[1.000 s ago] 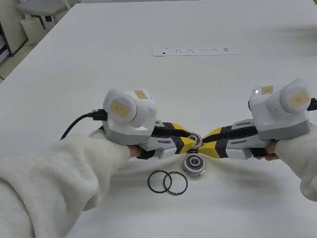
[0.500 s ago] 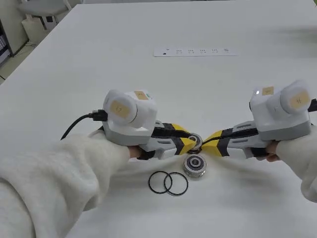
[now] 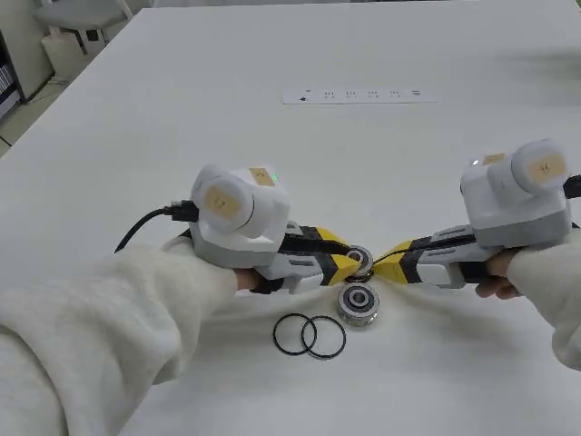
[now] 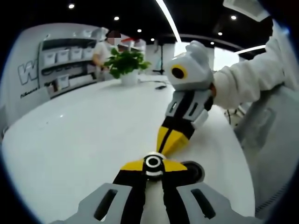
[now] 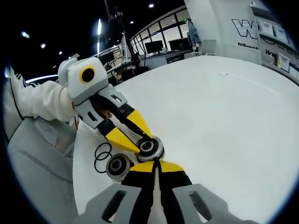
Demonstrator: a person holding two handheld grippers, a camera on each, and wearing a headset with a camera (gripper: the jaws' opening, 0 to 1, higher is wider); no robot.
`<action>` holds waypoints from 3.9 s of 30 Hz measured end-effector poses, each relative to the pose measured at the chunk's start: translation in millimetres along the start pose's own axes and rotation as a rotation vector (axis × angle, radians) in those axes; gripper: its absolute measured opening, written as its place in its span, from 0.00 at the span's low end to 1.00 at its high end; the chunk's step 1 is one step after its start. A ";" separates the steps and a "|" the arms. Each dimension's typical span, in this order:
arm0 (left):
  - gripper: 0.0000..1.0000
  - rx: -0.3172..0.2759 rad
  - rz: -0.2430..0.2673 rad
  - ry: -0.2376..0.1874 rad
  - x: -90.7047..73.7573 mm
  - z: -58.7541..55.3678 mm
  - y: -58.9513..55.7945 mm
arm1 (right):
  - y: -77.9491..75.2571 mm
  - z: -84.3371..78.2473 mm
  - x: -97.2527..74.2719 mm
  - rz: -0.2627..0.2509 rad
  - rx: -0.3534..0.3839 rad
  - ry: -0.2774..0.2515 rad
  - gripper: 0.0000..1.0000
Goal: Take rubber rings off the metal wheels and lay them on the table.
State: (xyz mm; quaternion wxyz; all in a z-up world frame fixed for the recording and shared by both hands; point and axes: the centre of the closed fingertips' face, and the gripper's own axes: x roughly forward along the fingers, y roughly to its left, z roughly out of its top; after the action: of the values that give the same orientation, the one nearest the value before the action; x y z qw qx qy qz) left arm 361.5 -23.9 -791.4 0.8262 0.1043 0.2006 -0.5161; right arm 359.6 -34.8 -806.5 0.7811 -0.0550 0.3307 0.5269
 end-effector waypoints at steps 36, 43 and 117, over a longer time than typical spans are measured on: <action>0.13 0.027 -0.013 0.007 -0.9 0.1 -4.0 | -6.4 7.4 -2.7 0.013 0.278 -0.053 0.00; 0.13 0.029 -0.011 0.007 -1.2 0.4 -3.7 | -4.0 11.0 -3.1 0.018 0.317 -0.058 0.00; 0.15 -0.008 -0.001 0.035 0.5 1.2 -1.9 | 5.6 26.0 -7.9 0.030 0.270 -0.073 0.00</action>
State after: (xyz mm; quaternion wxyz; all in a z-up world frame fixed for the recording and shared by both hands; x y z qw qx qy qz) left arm 360.3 -25.7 -790.5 0.8228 0.1098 0.2172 -0.5136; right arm 365.0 -27.2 -780.3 0.7848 0.0748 0.3706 0.4910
